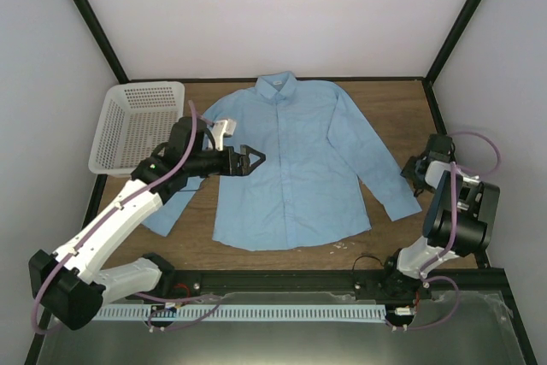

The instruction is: Pin the brooch onto the clothing

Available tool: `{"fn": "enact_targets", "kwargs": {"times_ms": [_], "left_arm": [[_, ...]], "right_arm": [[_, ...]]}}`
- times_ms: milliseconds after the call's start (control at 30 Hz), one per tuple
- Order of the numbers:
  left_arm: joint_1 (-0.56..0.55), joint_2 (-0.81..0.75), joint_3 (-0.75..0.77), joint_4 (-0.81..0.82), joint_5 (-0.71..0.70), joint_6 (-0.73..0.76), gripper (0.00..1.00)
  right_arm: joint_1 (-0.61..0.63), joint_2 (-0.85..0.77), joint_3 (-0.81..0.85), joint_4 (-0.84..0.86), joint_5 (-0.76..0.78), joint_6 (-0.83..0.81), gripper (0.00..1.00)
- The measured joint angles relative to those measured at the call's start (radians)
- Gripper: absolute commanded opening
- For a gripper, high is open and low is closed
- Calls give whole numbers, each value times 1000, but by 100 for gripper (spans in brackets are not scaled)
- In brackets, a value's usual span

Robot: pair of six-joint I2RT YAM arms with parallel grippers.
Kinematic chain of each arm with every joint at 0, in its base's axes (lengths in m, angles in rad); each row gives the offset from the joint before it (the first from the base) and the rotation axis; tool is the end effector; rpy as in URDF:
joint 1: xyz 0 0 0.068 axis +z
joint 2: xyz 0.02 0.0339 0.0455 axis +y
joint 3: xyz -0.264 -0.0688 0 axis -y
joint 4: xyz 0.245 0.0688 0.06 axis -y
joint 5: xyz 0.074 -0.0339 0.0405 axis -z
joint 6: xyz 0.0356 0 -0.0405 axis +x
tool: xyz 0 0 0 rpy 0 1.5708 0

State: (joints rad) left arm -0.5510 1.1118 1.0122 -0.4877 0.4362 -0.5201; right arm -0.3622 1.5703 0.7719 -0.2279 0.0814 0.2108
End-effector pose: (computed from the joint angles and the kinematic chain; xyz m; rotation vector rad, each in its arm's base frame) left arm 0.1977 -0.1391 0.3266 0.3066 2.2811 -1.0603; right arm 0.2707 -0.1057 0.1502 0.7632 2.4859 -0.1605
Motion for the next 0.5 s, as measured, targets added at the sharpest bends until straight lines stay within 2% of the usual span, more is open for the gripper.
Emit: {"fn": "enact_targets", "kwargs": {"times_ms": [167, 267, 500], "left_arm": [[0, 5, 0, -1, 2, 0, 100], [0, 5, 1, -1, 2, 0, 100], [0, 5, 1, -2, 2, 0, 100]], "right_arm": [[0, 24, 5, -6, 27, -11, 67], [0, 26, 11, -10, 39, -13, 59], [0, 37, 21, -13, 58, -14, 52]]}}
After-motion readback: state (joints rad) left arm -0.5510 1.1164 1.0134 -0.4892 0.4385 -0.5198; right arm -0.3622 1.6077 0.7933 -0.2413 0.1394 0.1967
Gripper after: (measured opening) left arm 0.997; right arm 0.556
